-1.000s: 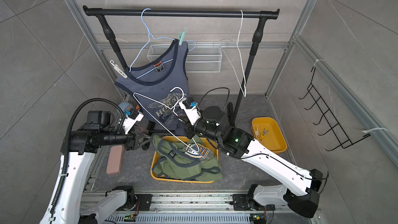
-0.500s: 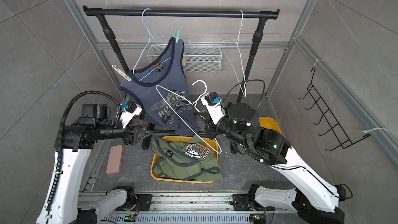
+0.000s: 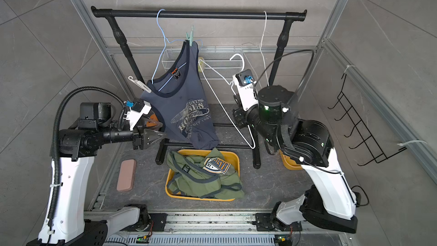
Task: Remove the clothespins securing tank tops to the hanger
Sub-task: Place the hanger on the clothesline.
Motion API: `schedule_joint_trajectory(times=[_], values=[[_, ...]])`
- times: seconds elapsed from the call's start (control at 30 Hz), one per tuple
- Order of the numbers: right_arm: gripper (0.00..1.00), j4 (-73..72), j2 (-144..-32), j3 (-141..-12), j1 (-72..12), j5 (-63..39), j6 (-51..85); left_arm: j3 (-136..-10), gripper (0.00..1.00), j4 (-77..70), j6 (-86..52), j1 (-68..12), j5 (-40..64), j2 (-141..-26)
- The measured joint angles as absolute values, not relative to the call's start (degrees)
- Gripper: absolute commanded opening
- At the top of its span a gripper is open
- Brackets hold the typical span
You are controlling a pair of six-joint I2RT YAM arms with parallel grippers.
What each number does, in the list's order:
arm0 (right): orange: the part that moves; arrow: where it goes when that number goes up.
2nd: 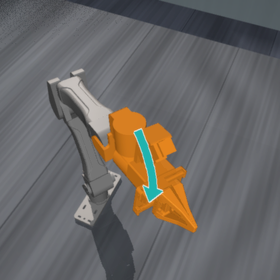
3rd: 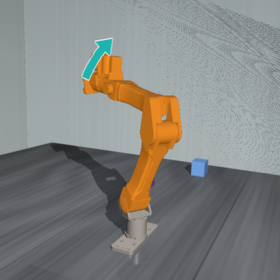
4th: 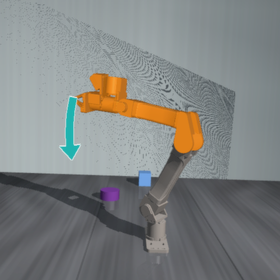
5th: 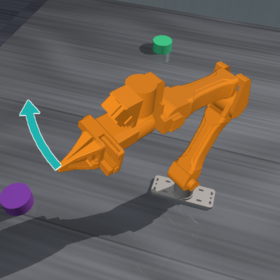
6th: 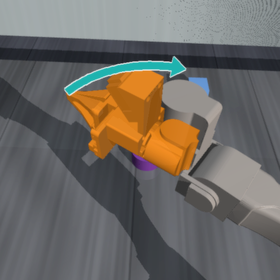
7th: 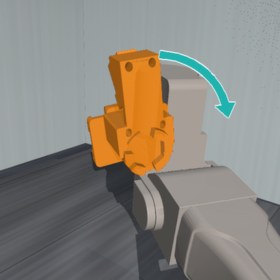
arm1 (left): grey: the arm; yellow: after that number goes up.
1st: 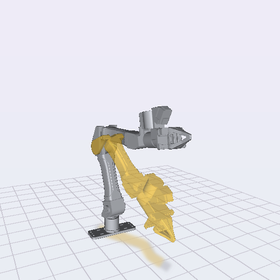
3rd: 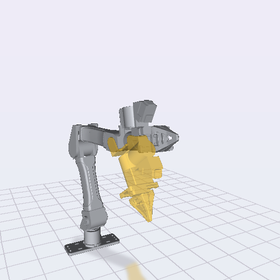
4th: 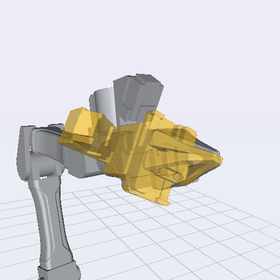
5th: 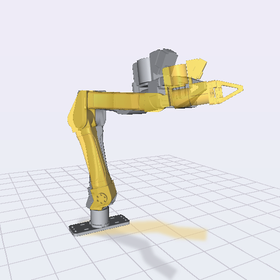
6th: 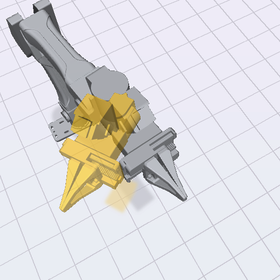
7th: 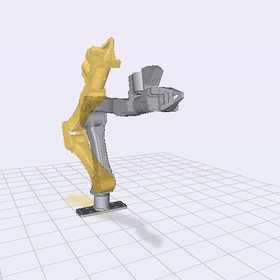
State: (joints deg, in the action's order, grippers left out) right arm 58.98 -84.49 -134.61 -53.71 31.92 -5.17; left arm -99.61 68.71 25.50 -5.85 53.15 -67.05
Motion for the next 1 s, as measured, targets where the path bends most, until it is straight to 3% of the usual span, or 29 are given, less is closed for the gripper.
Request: schedule_joint_trajectory(times=[0.33,1.0], values=[[0.0,54.43,-97.1,-150.69,-44.8,33.61,-7.31,-99.29,0.67,67.57,25.47,-7.29,54.22,-66.85],[0.0,35.46,-110.02,-156.2,-34.06,27.77,-9.45,-98.61,0.67,67.75,26.87,-8.12,54.57,-70.06]])
